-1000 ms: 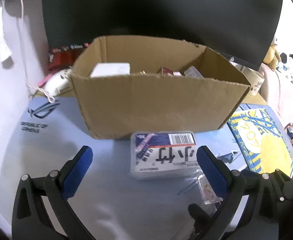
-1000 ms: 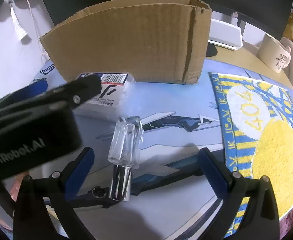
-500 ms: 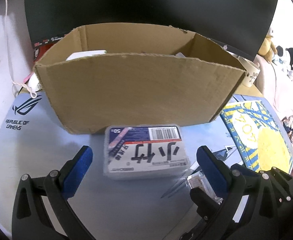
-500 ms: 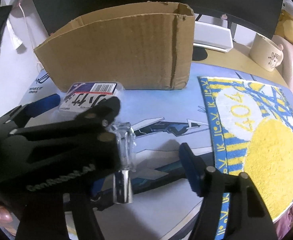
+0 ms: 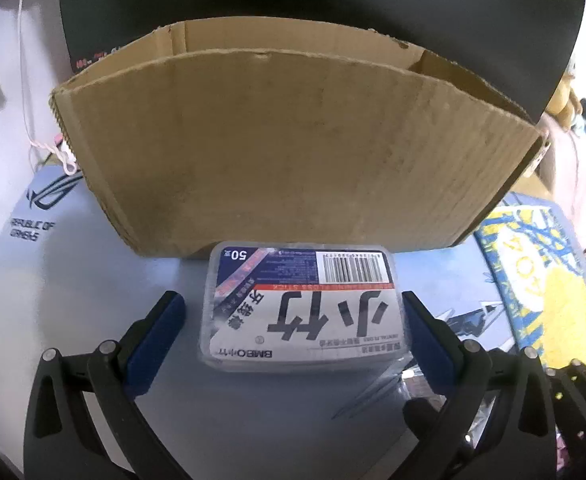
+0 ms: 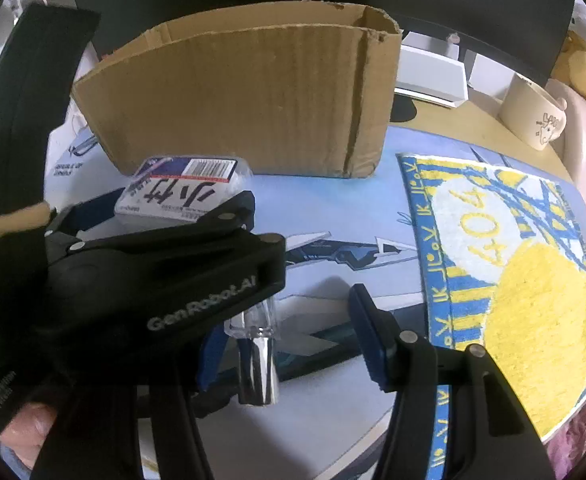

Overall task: Organize objects
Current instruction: 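Grasp the white toothpick box with the left tool while the right tool grasps the glass bottle, then lift the toothpick box and glass bottle and carry both over the cardboard box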

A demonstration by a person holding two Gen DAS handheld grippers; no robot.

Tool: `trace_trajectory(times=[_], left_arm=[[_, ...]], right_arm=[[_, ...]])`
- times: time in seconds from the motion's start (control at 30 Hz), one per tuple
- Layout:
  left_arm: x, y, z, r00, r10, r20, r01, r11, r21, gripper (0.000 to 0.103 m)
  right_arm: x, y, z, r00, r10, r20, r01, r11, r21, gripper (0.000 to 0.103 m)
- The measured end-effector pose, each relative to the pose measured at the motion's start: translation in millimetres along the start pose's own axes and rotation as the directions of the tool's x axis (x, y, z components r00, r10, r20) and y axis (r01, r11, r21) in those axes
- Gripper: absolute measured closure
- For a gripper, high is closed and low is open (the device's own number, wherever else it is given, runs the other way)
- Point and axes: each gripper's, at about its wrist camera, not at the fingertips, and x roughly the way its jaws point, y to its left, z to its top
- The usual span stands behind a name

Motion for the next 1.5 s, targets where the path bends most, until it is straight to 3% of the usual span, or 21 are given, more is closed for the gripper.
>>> trace_trajectory(times=[0.07, 0.2, 0.33, 0.63, 1.5], left_arm=[[-0.5, -0.1, -0.3, 1.000, 0.007, 0.005, -0.007, 1.000, -0.010, 0.000], [-0.7, -0.4, 0.0, 1.000, 0.008, 0.006, -0.008, 1.000, -0.013, 0.000], [-4.7, -1.9, -0.8, 1.000, -0.004, 0.005, 0.004, 0.999, 0.052, 0.016], [-12.1, 13.5, 5.1, 1.000, -0.005, 0.021, 0.005, 1.000, 0.006, 0.016], [-51.4, 55.4, 4.0, 0.990, 0.071, 0.118, -0.067, 0.997, -0.038, 0.016]], right_arm=[[-1.2, -0.7, -0.9, 1.000, 0.001, -0.004, -0.001, 1.000, 0.007, 0.042], [-4.4, 1.6, -1.6, 1.000, 0.018, -0.011, -0.017, 1.000, 0.010, 0.062], [-6.1, -1.4, -0.8, 0.993, 0.115, -0.027, -0.114, 0.993, 0.036, 0.076], [-7.3, -7.4, 0.6, 0.988, 0.151, -0.012, -0.149, 0.984, 0.095, 0.078], [-12.5, -12.9, 5.2, 0.994, 0.099, 0.048, -0.104, 0.987, 0.123, 0.080]])
